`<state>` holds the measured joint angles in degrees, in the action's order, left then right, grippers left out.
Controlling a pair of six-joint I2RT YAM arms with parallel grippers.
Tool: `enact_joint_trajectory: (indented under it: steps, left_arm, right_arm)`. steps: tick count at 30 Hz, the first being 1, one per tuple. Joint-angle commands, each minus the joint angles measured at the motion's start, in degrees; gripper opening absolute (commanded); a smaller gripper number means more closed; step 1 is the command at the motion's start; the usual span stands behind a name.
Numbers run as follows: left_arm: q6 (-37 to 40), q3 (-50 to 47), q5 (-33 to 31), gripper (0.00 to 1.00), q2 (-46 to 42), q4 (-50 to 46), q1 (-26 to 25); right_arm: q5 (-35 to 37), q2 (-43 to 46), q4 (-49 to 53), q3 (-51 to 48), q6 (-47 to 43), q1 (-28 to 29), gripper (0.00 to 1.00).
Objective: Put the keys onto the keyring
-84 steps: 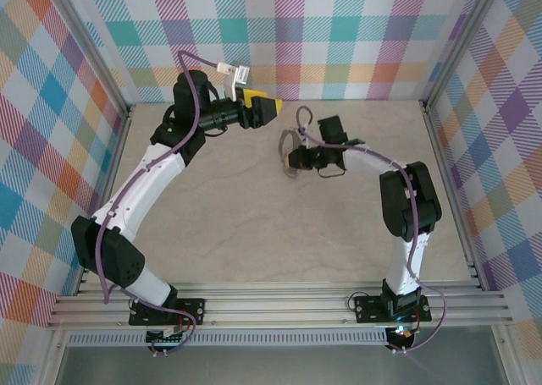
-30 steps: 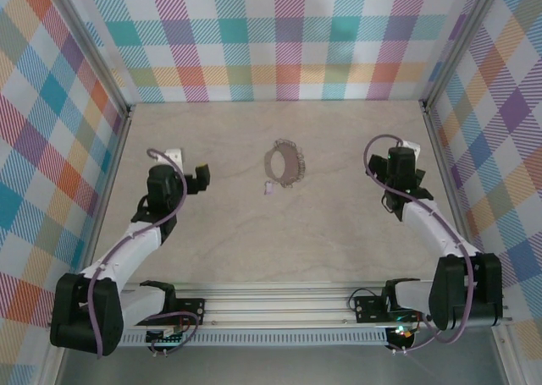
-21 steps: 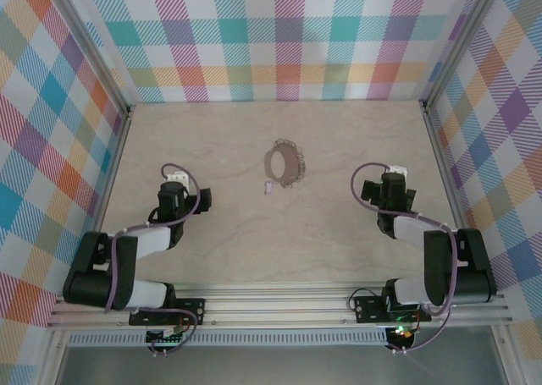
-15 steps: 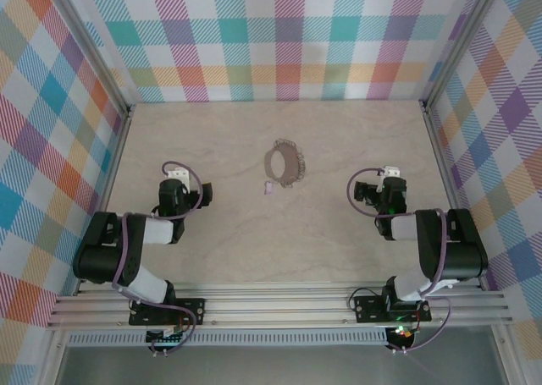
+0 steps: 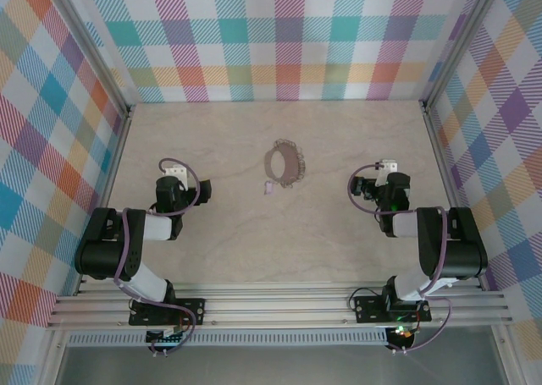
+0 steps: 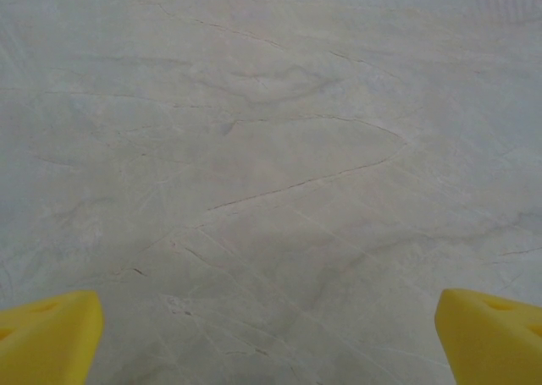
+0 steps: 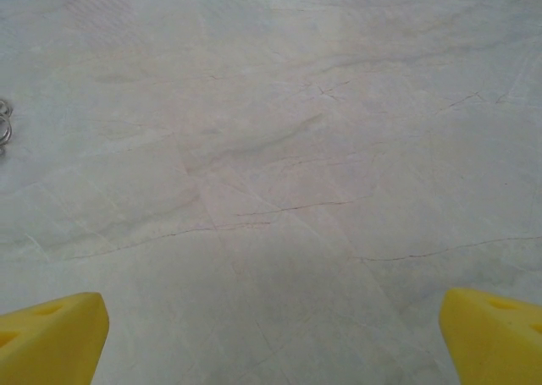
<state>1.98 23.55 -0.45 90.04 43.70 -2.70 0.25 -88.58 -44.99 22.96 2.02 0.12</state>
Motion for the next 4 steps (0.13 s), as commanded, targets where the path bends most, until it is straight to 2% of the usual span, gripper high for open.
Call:
enact_joint_trajectory:
  steps: [1, 4]
  left_arm:
    - [-0.2, 1.2, 0.8, 1.0, 0.0, 1.9, 0.6]
    - [-0.1, 0.7, 0.8, 1.0, -0.4, 2.4, 0.5]
  right_arm:
    - [-1.7, 0.3, -1.5, 1.2, -1.3, 0.0, 1.0]
    - [-1.7, 0.7, -2.1, 0.7, -1.4, 0.0, 1.0]
